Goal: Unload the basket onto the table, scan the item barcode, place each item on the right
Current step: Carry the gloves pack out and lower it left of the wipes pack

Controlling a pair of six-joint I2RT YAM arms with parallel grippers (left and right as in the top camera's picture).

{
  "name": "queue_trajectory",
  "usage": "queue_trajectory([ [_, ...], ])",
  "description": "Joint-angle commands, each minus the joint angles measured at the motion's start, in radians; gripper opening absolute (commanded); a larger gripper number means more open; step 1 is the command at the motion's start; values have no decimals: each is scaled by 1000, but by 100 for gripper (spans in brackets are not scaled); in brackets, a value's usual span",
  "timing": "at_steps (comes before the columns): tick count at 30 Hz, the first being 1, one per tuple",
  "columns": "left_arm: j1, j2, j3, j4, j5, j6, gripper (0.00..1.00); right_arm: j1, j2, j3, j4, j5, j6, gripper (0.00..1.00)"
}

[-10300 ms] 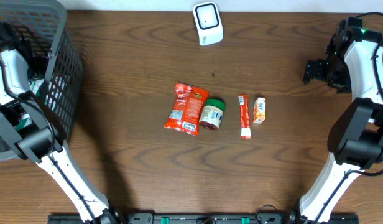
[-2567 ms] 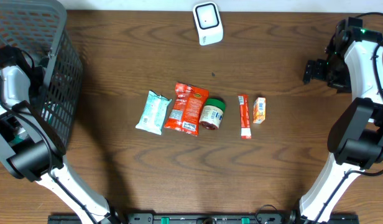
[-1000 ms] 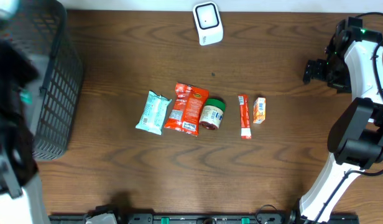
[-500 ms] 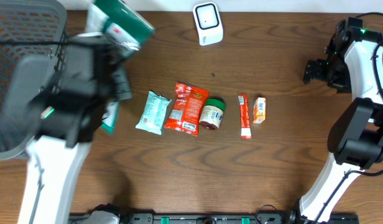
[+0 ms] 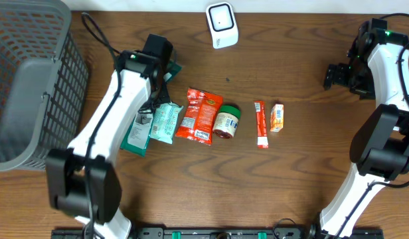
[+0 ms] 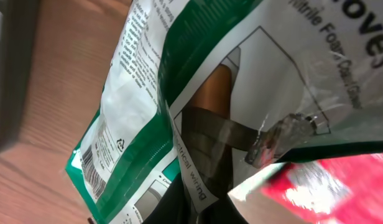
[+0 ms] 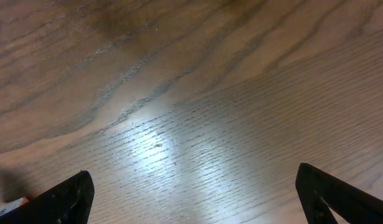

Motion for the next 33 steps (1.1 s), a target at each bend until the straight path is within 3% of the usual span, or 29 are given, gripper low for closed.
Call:
queue_trajectory([
  [1, 35, 59, 3, 9, -23, -41, 7, -2, -27, 16, -1, 9, 12, 99],
  [6, 58, 132, 3, 29, -119, -41, 7, -2, -27, 16, -1, 9, 12, 99],
  [16, 62, 214, -66, 119, -121, -46, 7, -2, -27, 16, 0, 9, 11, 99],
  [33, 7, 214, -223, 242, -111, -220, 8, -2, -27, 16, -1, 9, 12, 99],
])
